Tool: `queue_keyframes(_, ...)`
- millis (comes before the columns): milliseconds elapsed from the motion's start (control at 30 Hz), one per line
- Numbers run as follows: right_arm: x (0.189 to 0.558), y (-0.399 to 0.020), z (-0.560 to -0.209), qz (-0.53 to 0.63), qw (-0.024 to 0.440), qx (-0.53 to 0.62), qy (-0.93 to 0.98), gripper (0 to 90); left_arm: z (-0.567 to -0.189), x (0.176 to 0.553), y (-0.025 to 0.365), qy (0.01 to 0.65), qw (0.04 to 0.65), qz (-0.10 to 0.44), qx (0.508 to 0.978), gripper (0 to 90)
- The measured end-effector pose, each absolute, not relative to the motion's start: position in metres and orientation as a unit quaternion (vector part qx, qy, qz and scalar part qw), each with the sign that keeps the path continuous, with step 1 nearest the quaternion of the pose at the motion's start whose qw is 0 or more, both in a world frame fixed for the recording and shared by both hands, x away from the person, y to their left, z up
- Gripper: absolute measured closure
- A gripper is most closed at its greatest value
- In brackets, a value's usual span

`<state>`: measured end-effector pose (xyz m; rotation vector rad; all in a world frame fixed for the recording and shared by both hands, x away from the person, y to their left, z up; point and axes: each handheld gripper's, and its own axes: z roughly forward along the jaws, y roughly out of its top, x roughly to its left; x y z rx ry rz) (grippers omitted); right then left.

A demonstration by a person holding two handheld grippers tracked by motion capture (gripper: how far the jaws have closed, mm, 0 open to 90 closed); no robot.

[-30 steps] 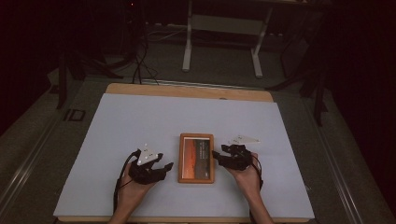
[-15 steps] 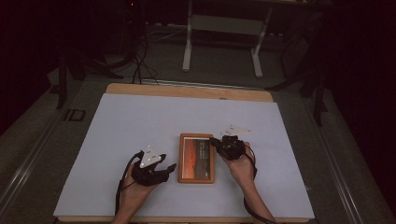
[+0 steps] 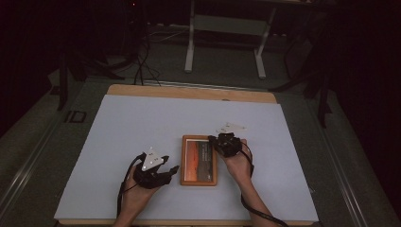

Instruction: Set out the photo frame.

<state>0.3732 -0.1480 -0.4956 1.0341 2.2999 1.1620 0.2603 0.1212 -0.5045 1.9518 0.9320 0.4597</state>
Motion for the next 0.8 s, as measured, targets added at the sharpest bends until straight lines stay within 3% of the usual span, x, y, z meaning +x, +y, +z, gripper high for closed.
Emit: queue_keyframes(800, 0.3799, -0.1565, -0.5001, 0.410, 0.178, 0.376, 0.812, 90.0, -0.5011, 0.2620, 0.1269, 0.392, 0.464, 0.164, 0.778, 44.8)
